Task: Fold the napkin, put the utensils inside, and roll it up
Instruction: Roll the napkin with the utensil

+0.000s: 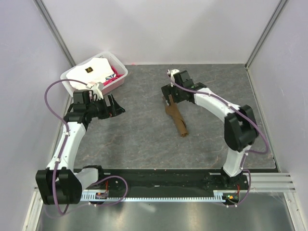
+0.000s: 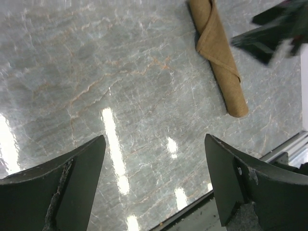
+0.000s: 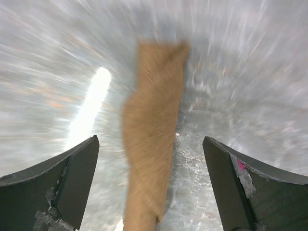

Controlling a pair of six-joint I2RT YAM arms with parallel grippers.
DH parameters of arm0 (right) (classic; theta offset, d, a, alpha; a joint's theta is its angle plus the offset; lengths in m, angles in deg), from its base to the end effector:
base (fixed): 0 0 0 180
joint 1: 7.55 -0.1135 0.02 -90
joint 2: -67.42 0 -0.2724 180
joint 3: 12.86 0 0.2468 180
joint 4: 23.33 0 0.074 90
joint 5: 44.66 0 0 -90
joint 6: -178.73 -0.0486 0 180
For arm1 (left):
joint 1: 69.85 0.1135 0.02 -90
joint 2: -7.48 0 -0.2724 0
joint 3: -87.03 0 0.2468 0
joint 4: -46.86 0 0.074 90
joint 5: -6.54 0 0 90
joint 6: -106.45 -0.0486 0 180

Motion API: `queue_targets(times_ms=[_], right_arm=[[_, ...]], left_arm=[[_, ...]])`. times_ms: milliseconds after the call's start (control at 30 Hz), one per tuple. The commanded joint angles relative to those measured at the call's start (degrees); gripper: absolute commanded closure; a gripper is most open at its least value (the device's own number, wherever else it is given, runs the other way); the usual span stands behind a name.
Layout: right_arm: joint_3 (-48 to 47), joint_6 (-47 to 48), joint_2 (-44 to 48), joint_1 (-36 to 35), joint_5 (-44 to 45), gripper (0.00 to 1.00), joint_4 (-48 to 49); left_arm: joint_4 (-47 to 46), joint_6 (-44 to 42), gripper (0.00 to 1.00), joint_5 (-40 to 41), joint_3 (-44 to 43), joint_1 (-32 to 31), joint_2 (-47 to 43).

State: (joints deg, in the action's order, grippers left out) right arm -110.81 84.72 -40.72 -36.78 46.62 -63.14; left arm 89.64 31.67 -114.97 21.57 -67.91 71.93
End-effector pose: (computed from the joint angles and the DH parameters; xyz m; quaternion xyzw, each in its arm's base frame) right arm 0.3727 0.2073 0.2348 -0.2014 0.9178 0.0878 0.3307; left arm 0.2361 -0.0174 0.2867 -0.0214 0.8852 -0.2916 0.3619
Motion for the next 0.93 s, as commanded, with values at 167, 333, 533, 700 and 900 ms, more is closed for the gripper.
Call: queue_targets(times_ms=[167, 333, 533, 700, 900], right_arm=[[13.0, -1.9, 25.9, 1.0, -2.3, 0.02, 8.0], [34.0, -7.1, 41.5, 3.1, 3.2, 0.02, 18.9], [46.8, -8.5, 53.5, 3.2, 6.4, 0.02, 22.6], [49.1, -8.0, 57.0, 3.2, 7.5, 0.02, 22.4], [49.5, -8.4, 56.2, 3.2, 7.2, 0.02, 22.0]], left_arm=[[-4.8, -3.6, 0.07, -1.3, 1.6, 0.4, -8.6], [-8.5, -3.7, 0.06, -2.9, 3.7, 0.4, -13.8], [-10.5, -3.9, 0.05, -4.2, 5.3, 0.4, -17.0], [-11.0, -4.6, 0.05, -4.3, 5.8, 0.4, -18.0], [-11.1, -4.7, 0.02, -3.3, 6.0, 0.4, -19.3]])
